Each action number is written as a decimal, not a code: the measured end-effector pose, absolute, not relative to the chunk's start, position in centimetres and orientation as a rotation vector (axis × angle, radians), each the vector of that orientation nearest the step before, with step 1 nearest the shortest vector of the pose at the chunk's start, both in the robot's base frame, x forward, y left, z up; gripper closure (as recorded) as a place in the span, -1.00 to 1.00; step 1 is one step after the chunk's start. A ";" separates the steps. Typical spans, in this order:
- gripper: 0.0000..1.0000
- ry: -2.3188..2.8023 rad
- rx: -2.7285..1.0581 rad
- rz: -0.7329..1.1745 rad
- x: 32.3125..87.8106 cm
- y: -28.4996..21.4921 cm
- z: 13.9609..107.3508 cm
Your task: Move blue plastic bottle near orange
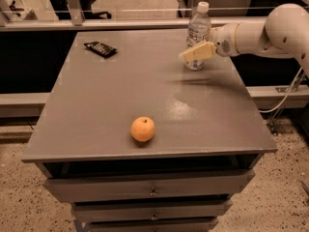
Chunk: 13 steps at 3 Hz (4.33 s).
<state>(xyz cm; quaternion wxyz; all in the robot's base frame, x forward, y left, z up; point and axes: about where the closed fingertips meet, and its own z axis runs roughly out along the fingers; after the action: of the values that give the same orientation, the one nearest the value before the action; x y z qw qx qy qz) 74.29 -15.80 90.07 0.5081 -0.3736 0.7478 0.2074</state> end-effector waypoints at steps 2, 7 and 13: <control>0.20 1.763 -0.864 0.500 74.2 -16.4 90.9; 1.00 1.635 -1.062 0.731 60.3 -11.5 94.1; 0.71 1.537 -1.225 0.947 49.9 -4.3 89.9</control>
Offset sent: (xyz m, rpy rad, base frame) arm -0.0047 -0.0197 0.0183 0.0496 -0.0584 -0.0411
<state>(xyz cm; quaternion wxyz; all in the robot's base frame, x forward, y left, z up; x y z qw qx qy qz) 49.92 -4.28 89.94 0.4618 -0.4980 0.6248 0.3852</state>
